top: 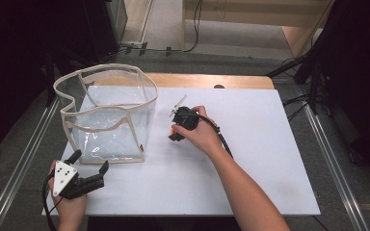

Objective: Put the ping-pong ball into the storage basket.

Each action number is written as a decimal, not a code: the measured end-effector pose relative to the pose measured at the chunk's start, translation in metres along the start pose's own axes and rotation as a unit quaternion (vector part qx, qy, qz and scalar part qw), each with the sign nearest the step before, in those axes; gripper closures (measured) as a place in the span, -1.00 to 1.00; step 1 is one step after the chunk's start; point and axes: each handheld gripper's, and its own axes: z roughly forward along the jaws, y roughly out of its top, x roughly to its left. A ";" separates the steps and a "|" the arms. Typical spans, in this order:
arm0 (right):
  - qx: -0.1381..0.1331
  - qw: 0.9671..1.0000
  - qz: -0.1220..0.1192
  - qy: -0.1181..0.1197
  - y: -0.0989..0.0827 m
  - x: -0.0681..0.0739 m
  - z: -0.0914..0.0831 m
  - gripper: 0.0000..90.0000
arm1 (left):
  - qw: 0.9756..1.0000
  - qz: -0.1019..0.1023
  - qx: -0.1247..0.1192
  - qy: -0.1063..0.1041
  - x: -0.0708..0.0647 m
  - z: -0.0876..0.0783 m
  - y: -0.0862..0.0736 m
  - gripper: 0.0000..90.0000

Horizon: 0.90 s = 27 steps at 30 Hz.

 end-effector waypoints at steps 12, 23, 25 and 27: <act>0.011 1.000 0.005 0.002 -0.001 -0.003 0.002 0.07 | 1.000 -0.002 0.000 0.001 0.000 0.000 0.000 -0.93; -0.001 1.000 -0.003 0.008 0.002 -0.004 -0.008 0.07 | 1.000 0.000 0.000 0.001 0.000 0.000 0.000 -0.93; -0.004 1.000 -0.003 0.013 0.003 -0.003 -0.010 0.07 | 1.000 0.001 0.000 0.000 0.000 0.000 0.000 -0.93; -0.003 1.000 -0.004 0.013 0.004 -0.003 -0.013 0.07 | 1.000 0.001 0.000 0.000 0.000 0.000 0.000 -0.93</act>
